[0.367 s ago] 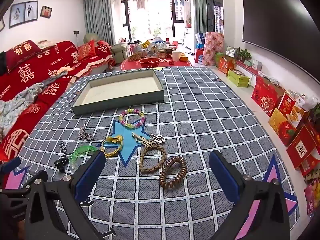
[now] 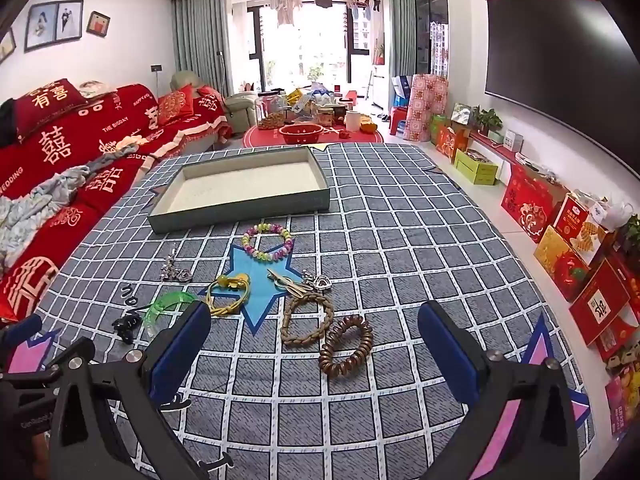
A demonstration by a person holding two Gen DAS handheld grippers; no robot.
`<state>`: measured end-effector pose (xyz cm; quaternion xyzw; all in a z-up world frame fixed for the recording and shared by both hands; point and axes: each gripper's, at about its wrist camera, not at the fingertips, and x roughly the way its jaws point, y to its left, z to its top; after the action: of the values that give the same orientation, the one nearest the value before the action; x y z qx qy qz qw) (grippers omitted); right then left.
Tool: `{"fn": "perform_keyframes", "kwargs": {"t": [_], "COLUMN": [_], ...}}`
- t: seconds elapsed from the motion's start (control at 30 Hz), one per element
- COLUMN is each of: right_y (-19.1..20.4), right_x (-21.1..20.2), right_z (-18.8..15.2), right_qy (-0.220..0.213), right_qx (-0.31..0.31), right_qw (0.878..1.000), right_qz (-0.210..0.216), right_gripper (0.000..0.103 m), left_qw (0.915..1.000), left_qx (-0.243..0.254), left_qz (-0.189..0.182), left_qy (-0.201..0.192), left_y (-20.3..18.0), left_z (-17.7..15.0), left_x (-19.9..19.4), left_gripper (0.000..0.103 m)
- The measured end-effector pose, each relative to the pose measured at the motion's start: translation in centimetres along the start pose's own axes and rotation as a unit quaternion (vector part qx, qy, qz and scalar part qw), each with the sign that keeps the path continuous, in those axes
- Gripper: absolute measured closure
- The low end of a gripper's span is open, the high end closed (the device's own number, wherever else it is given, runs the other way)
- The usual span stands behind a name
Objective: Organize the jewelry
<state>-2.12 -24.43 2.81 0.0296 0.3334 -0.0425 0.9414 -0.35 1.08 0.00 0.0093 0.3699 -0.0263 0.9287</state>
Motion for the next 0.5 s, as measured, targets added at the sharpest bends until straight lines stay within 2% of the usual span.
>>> {"fn": "perform_keyframes", "kwargs": {"t": [0.5], "right_y": [1.4], "right_x": [-0.18], "right_z": [-1.19], "right_qy": [-0.009], "right_qx": [-0.004], "right_qw": [1.0], "right_qz": [0.0], "right_gripper": [0.0], "left_qw": [1.0], "left_qx": [0.0], "left_qz": [0.005], "left_qy": [0.0], "left_y": [0.28], "left_z": [-0.09], "left_x": [-0.11], "left_gripper": [0.0]}}
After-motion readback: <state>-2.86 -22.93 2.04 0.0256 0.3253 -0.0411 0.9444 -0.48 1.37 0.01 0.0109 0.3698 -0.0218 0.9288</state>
